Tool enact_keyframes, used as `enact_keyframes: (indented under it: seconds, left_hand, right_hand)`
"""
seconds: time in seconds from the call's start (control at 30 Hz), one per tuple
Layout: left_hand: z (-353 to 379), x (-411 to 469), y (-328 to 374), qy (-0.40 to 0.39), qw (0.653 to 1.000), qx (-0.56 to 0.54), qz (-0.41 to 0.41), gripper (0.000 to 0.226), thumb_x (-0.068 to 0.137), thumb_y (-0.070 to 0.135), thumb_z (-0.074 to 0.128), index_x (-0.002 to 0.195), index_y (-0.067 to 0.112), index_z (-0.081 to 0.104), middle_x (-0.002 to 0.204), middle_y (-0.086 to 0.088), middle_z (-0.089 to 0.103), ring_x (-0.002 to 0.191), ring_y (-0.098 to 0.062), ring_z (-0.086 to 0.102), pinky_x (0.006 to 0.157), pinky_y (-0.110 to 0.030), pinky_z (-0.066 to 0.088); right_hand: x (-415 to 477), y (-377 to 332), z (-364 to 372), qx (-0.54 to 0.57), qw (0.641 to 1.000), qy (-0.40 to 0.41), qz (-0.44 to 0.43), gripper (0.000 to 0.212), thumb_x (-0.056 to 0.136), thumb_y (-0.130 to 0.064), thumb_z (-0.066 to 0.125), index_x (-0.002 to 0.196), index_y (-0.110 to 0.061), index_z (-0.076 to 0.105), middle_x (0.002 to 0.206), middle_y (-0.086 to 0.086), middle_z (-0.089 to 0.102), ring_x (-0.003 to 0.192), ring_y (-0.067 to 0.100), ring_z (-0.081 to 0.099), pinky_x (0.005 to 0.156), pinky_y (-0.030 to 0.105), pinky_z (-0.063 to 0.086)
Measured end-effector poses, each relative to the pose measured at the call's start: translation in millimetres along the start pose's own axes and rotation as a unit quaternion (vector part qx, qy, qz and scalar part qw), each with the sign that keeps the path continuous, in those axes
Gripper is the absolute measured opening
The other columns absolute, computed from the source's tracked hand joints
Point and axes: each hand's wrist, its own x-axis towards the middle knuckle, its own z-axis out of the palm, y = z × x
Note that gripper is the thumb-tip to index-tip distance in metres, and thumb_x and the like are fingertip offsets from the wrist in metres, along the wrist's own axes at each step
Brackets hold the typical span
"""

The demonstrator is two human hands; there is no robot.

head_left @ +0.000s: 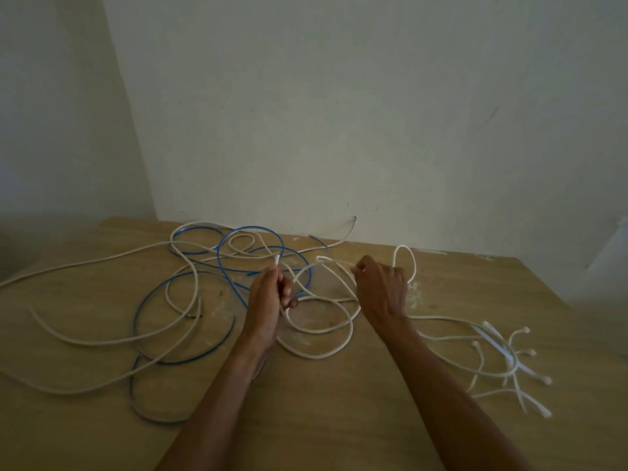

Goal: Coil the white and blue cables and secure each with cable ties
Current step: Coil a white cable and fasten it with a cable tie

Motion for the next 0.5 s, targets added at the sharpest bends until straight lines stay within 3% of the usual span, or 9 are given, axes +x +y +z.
enact_keyframes:
  seconds: [0.1, 0.17, 0.23, 0.3, 0.37, 0.43, 0.5]
  left_hand:
    - [2, 2, -2, 0.027, 0.999, -0.029, -0.026, 0.037, 0.108, 0.021, 0.036, 0.076, 0.012, 0.051, 0.050, 0.002, 0.036, 0.042, -0.011, 0.032, 0.047, -0.027, 0.029]
    - [8, -1, 1, 0.017, 0.998, -0.065, -0.022, 0.037, 0.109, 0.023, 0.036, 0.084, 0.007, 0.059, 0.058, -0.003, 0.057, 0.050, -0.014, 0.054, 0.051, -0.027, 0.047]
    - [11, -6, 4, -0.008, 0.991, -0.120, -0.050, 0.037, 0.108, 0.026, 0.037, 0.093, 0.006, 0.064, 0.076, -0.008, 0.073, 0.072, -0.019, 0.070, 0.065, -0.031, 0.056]
    - [12, -7, 7, -0.018, 0.978, -0.181, -0.102, 0.035, 0.107, 0.027, 0.040, 0.093, 0.007, 0.065, 0.076, -0.008, 0.074, 0.076, -0.021, 0.072, 0.065, -0.032, 0.054]
    - [13, -7, 6, -0.015, 0.974, -0.193, -0.118, 0.029, 0.105, 0.027, 0.046, 0.092, 0.008, 0.064, 0.071, -0.009, 0.073, 0.074, -0.023, 0.072, 0.066, -0.033, 0.053]
    - [16, -9, 5, -0.026, 0.982, -0.144, -0.122, 0.025, 0.099, 0.031, 0.052, 0.093, 0.010, 0.066, 0.080, -0.012, 0.076, 0.077, -0.026, 0.070, 0.070, -0.035, 0.047]
    - [20, -14, 3, -0.060, 0.985, -0.097, -0.128, 0.037, 0.102, 0.036, 0.044, 0.086, 0.012, 0.068, 0.093, -0.016, 0.076, 0.078, -0.028, 0.067, 0.067, -0.034, 0.043]
  right_hand:
    - [-6, -25, -22, 0.236, 0.972, -0.002, -0.023, 0.017, 0.100, -0.031, 0.059, 0.091, -0.017, 0.064, 0.067, -0.008, 0.064, 0.064, 0.011, 0.063, 0.060, 0.029, 0.042]
    - [-18, -46, -31, 0.319, 0.943, -0.047, -0.080, 0.011, 0.099, -0.023, 0.060, 0.095, -0.017, 0.067, 0.066, -0.013, 0.059, 0.059, -0.001, 0.056, 0.060, 0.026, 0.040]
    - [-34, -58, -32, 0.339, 0.920, -0.136, -0.141, 0.022, 0.099, -0.012, 0.055, 0.117, -0.016, 0.067, 0.086, -0.006, 0.069, 0.074, 0.003, 0.064, 0.071, 0.025, 0.048]
    - [-49, -64, -30, 0.323, 0.910, -0.178, -0.187, 0.038, 0.096, -0.007, 0.050, 0.131, -0.018, 0.062, 0.102, 0.005, 0.071, 0.086, 0.018, 0.067, 0.078, 0.029, 0.053]
    - [-62, -65, -29, 0.307, 0.918, -0.140, -0.207, 0.033, 0.096, -0.020, 0.043, 0.120, -0.020, 0.066, 0.095, 0.007, 0.071, 0.077, 0.022, 0.067, 0.070, 0.037, 0.056]
    - [-72, -67, -28, 0.300, 0.930, -0.106, -0.182, 0.039, 0.098, -0.037, 0.036, 0.113, -0.020, 0.067, 0.082, 0.004, 0.070, 0.062, 0.018, 0.066, 0.060, 0.037, 0.056]
    - [-70, -67, -25, 0.338, 0.926, -0.105, -0.128, 0.028, 0.102, -0.031, 0.046, 0.105, -0.015, 0.069, 0.070, 0.000, 0.068, 0.051, 0.014, 0.064, 0.055, 0.033, 0.056]
